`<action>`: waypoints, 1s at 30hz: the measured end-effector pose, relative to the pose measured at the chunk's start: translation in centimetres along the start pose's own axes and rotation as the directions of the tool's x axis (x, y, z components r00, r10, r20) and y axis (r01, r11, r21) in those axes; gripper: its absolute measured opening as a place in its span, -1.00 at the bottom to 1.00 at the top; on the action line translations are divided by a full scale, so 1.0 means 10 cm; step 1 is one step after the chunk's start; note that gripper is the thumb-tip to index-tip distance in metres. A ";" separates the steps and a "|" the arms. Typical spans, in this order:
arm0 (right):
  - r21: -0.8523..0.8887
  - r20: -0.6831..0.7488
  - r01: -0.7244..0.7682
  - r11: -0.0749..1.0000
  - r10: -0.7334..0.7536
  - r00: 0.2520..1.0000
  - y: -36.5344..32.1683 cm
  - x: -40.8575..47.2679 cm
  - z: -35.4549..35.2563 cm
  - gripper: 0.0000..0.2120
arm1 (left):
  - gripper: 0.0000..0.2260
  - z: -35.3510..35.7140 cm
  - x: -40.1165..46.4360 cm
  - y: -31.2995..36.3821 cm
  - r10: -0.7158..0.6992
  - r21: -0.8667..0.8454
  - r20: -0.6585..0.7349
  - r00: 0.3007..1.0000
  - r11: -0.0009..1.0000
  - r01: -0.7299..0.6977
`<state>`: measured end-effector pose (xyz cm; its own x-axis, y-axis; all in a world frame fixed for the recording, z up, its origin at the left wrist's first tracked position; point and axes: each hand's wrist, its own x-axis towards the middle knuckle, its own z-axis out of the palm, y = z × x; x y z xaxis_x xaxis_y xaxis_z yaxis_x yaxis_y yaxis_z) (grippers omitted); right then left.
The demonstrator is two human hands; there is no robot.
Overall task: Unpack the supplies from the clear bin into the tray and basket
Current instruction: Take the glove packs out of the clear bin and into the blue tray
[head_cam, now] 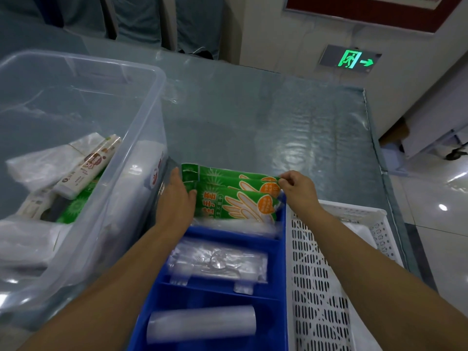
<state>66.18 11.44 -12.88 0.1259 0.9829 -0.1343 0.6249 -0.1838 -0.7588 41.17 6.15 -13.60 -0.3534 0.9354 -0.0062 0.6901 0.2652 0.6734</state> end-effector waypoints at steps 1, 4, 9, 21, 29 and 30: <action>0.000 -0.009 0.002 1.000 -0.002 1.000 0.01 0.00 -0.01 -0.88 | -0.63 0.02 0.01 -0.01 0.027 0.026 -0.008 1.000 0.999 -0.027; -0.024 -0.008 0.004 1.000 -0.004 1.000 0.05 -0.02 -0.04 -0.88 | -0.76 0.09 0.03 -0.06 0.099 0.146 -0.027 0.995 0.985 -0.094; -0.112 -0.115 0.160 0.981 -0.172 0.978 0.10 -0.10 -0.09 -0.80 | -0.54 0.06 0.00 -0.09 0.110 0.203 -0.055 0.992 0.974 -0.097; -0.509 0.372 0.754 0.415 -0.684 0.628 0.25 -0.63 0.25 -0.77 | -0.72 0.20 -0.56 -0.23 0.686 0.229 0.380 0.621 0.580 -0.781; -0.475 0.468 0.804 0.358 -0.671 0.575 0.34 -0.81 0.37 -0.79 | -0.59 0.15 -0.67 -0.16 0.565 0.226 0.406 0.718 0.699 -0.678; -0.502 0.484 0.789 0.353 -0.642 0.595 0.34 -0.81 0.38 -0.78 | -0.59 0.16 -0.67 -0.17 0.573 0.239 0.421 0.703 0.678 -0.695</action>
<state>64.38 2.91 -16.77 -0.6992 0.7081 0.0986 0.7069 0.7053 -0.0534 43.38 -0.19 -15.88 0.4127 0.9081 0.0703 0.8643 -0.4148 0.2843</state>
